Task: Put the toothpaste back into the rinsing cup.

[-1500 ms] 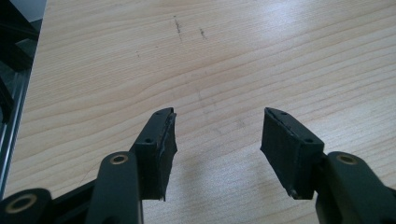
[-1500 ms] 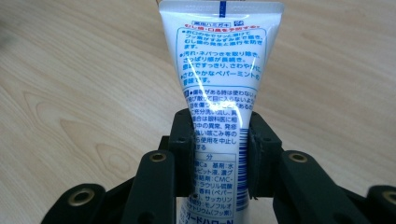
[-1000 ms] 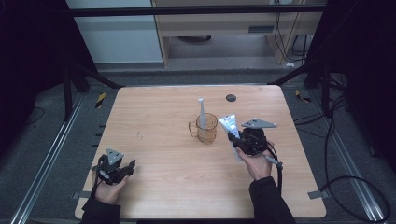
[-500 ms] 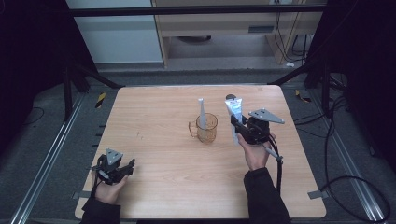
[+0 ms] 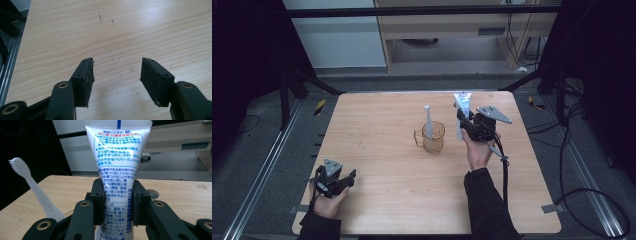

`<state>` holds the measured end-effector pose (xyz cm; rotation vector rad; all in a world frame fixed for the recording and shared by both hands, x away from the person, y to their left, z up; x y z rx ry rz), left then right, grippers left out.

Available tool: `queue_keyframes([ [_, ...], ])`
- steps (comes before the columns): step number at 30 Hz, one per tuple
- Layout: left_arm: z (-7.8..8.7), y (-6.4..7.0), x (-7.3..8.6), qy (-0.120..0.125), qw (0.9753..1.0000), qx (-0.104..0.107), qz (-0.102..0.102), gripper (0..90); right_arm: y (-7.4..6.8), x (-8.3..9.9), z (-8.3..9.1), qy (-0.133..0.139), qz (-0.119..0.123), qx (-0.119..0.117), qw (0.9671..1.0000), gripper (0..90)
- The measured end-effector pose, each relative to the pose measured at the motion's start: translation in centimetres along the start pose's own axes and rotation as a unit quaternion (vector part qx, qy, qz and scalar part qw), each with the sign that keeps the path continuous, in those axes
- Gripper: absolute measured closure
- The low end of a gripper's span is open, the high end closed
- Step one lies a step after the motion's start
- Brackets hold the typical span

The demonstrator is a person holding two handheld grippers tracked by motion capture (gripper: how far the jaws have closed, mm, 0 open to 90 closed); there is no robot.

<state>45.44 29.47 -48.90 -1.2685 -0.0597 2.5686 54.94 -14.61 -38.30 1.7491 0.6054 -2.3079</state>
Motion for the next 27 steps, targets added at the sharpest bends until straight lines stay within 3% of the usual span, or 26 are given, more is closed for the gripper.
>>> queue_keyframes([
  [14, -0.1, 0.0, 0.0, 0.001, 1.0000, -0.001, 0.002, 42.8, -0.2, -0.6, -1.9, 0.033, -0.005, 0.018, 0.9993, 68.5],
  [19, -0.1, 0.0, 0.0, 0.000, 1.0000, 0.001, 0.000, 42.8, -0.3, -0.7, -2.4, 0.051, -0.016, 0.008, 0.9986, 68.6],
  [27, -0.1, 0.0, 0.0, 0.000, 1.0000, 0.001, 0.000, 42.7, -1.0, -0.8, -3.4, 0.060, -0.012, 0.001, 0.9981, 68.7],
])
Point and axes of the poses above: each handheld gripper's, and its own axes: z roughly backward along the jaws, x roughly out of its underside, y roughly to its right, the point moved 1 cm from there along -z, roughly forward along the jaws, and after that the axes turned 4 degrees about -x, right-handed, at the moved point
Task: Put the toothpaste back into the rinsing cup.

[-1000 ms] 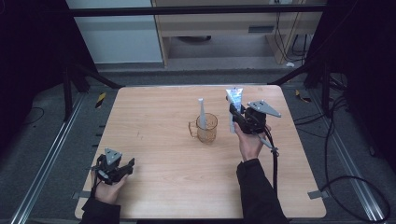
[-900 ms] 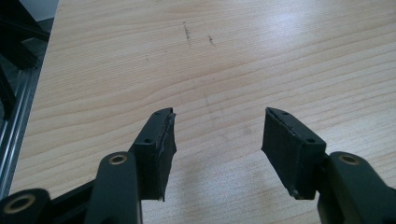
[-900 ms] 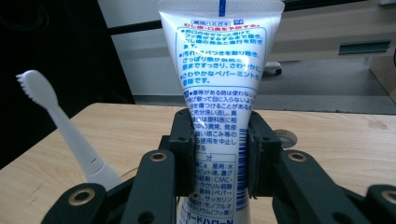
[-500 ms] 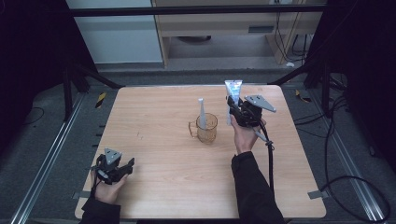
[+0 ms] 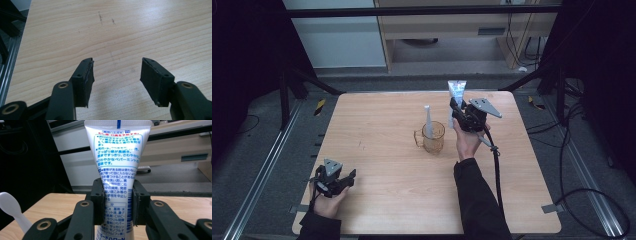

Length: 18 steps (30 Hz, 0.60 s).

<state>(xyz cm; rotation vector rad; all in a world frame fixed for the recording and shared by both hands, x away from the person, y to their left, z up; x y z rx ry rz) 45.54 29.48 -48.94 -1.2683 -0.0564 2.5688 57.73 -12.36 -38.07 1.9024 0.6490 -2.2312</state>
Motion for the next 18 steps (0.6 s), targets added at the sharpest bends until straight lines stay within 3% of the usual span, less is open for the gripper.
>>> queue_keyframes([
  [18, 0.0, 0.0, 0.0, -0.001, 1.0000, 0.001, 0.000, 42.6, -1.2, 1.2, -2.0, -0.004, -0.006, -0.017, 0.9998, 68.8],
])
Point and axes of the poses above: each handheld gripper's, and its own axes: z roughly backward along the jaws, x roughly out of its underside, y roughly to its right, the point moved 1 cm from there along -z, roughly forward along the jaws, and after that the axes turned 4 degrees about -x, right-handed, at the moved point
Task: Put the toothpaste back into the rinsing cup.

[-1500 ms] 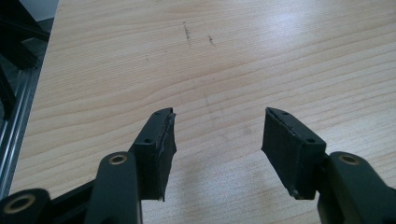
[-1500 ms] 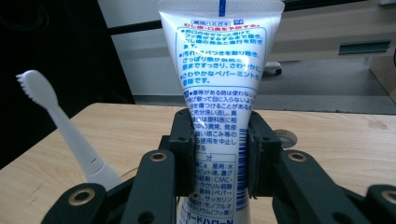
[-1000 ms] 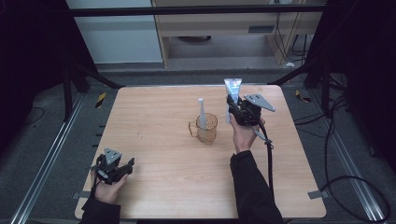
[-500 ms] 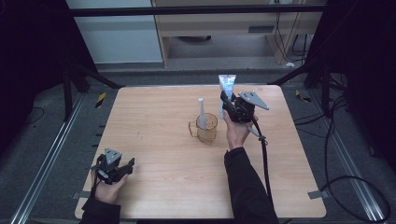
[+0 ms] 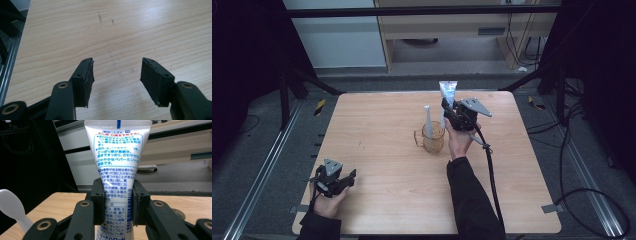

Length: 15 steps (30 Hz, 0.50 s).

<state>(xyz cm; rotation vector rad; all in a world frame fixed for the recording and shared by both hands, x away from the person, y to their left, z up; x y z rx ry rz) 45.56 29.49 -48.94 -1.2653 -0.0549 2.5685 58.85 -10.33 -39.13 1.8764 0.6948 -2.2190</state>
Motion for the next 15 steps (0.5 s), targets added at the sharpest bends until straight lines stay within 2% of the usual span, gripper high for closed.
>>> queue_keyframes([
  [15, 0.00, 0.02, -0.01, 0.000, 1.0000, 0.000, -0.001, 42.6, -0.74, 0.84, -1.06, -0.013, 0.002, -0.009, 0.9999, 68.7],
])
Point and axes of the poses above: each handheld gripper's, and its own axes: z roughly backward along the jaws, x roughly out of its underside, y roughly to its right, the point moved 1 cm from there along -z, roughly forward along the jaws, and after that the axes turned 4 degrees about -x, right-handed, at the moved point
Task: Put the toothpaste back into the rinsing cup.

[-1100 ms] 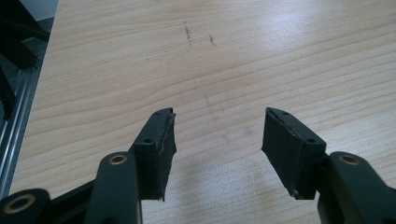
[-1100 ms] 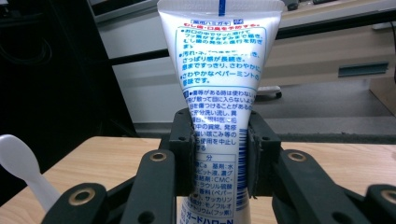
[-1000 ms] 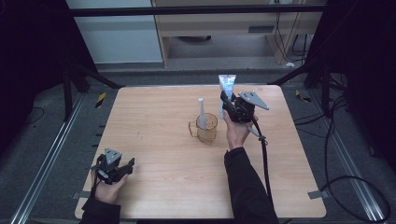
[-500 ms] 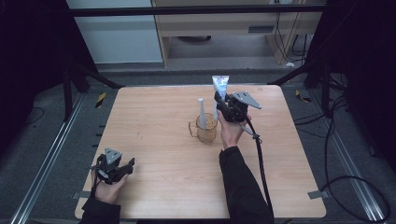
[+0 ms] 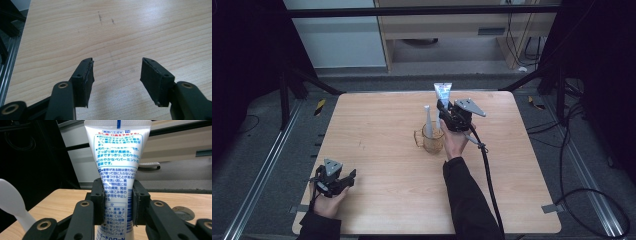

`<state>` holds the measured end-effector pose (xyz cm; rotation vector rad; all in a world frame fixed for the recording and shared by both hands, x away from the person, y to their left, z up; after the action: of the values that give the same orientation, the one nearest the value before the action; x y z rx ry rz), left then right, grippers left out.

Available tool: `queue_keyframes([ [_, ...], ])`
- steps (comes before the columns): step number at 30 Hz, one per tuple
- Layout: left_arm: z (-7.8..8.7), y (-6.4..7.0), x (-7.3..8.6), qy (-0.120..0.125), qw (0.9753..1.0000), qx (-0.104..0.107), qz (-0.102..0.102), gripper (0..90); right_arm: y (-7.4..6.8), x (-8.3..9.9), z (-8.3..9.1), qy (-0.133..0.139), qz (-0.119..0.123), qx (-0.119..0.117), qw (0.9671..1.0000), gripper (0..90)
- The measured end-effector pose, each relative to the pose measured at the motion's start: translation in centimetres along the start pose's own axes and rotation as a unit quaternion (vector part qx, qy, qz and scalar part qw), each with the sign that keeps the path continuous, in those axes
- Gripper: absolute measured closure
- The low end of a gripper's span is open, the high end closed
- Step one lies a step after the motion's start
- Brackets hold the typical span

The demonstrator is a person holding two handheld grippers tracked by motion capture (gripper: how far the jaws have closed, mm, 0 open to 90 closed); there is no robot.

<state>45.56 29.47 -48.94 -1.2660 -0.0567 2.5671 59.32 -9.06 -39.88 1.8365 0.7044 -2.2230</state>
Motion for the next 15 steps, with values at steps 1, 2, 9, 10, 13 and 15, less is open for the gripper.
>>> queue_keyframes([
  [1, 0.00, 0.00, 0.00, 0.000, 1.0000, 0.000, 0.000, 42.6, -0.09, 0.07, -0.06, -0.002, 0.000, 0.000, 1.0000, 68.7],
  [2, 0.00, 0.01, 0.00, 0.000, 1.0000, 0.000, 0.000, 42.6, -0.11, 0.14, -0.13, -0.003, 0.002, -0.001, 1.0000, 68.7],
  [9, 0.00, -0.02, 0.02, 0.000, 1.0000, 0.000, 0.000, 42.6, -0.29, 0.63, -0.57, -0.011, 0.004, -0.001, 0.9999, 68.7],
  [10, 0.00, -0.01, 0.01, 0.000, 1.0000, 0.000, 0.000, 42.6, -0.33, 0.69, -0.63, -0.012, 0.002, -0.002, 0.9999, 68.7],
  [13, 0.03, 0.00, 0.00, 0.000, 1.0000, 0.000, 0.000, 42.6, -0.40, 0.89, -0.80, -0.015, 0.002, -0.003, 0.9999, 68.7],
  [15, 0.02, -0.02, 0.01, 0.000, 1.0000, 0.000, 0.001, 42.6, -0.44, 1.05, -0.91, -0.018, 0.004, -0.002, 0.9998, 68.6],
])
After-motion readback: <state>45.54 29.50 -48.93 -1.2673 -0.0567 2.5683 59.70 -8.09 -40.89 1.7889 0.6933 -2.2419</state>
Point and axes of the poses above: each handheld gripper's, and its own axes: z roughly backward along the jaws, x roughly out of its underside, y roughly to its right, the point moved 1 cm from there along -z, roughly forward along the jaws, and after that the axes turned 4 degrees about -x, right-handed, at the moved point
